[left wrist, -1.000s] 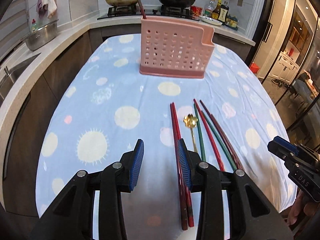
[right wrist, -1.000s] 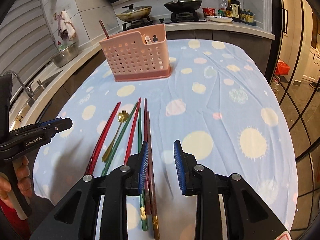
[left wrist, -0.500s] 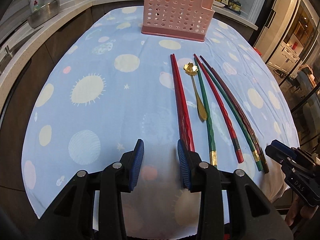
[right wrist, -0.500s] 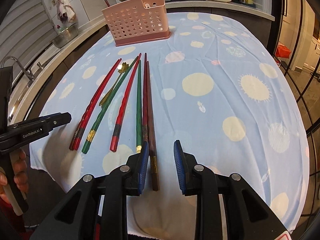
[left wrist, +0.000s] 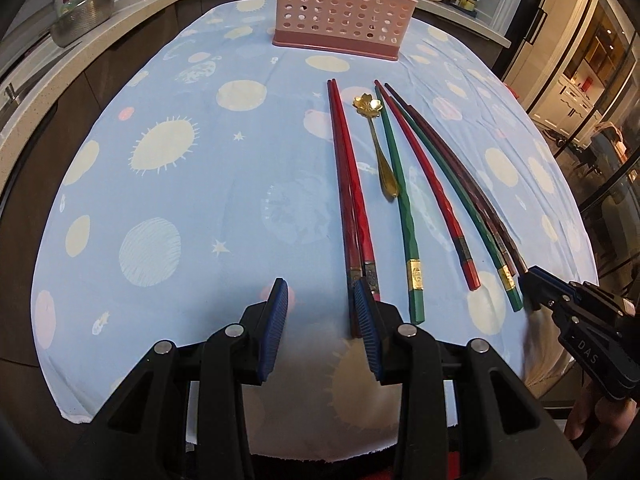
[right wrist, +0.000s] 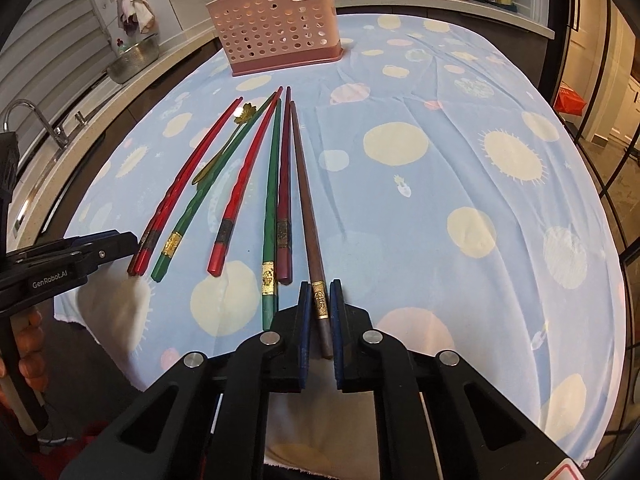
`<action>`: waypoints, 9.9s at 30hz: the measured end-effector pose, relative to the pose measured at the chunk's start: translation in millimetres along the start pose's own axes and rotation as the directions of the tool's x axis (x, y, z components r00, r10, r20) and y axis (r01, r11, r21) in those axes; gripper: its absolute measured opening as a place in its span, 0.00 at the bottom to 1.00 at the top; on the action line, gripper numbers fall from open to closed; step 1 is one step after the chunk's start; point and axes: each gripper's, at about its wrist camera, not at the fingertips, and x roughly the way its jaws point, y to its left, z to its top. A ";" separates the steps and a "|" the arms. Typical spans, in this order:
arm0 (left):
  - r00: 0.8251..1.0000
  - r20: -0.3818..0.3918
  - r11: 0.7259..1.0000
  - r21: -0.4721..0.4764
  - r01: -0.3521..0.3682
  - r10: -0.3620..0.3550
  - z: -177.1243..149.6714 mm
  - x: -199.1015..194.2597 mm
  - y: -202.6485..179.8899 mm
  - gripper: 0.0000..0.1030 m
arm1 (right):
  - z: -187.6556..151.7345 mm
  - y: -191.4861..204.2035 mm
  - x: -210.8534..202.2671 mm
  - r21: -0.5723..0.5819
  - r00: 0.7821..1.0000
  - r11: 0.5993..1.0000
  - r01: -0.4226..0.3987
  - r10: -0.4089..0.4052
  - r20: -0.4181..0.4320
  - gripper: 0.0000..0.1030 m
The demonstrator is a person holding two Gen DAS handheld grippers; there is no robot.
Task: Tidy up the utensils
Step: 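Move the left gripper to a dark red chopstick while the right gripper moves to a brown chopstick, then close the left gripper on the dark red chopstick while the right gripper closes on the brown chopstick, then lift both chopsticks and lower them into the pink caddy with both grippers, then open both grippers to release the chopsticks into the caddy, then move both grippers back over the remaining red and green chopsticks, then close the left gripper on a red chopstick while the right gripper closes on a maroon chopstick, then lift both chopsticks and carry them toward the pink caddy with both grippers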
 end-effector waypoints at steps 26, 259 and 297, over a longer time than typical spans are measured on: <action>1.000 -0.002 1.000 0.012 -0.007 0.007 -9.8 1.1 2.3 0.07 | 1.1 -0.8 -0.4 -0.008 1.000 1.000 -0.001 0.001 0.003 0.08; 0.999 0.034 1.000 0.011 0.025 -0.026 -11.4 0.2 -19.8 0.07 | 15.6 15.1 -2.4 -0.114 0.999 0.993 -0.016 0.021 0.043 0.07; 0.929 0.368 0.998 0.068 -0.005 -0.020 143.7 -96.6 0.7 0.07 | 193.7 24.5 -86.2 -0.129 0.908 0.991 -0.017 0.069 0.414 0.07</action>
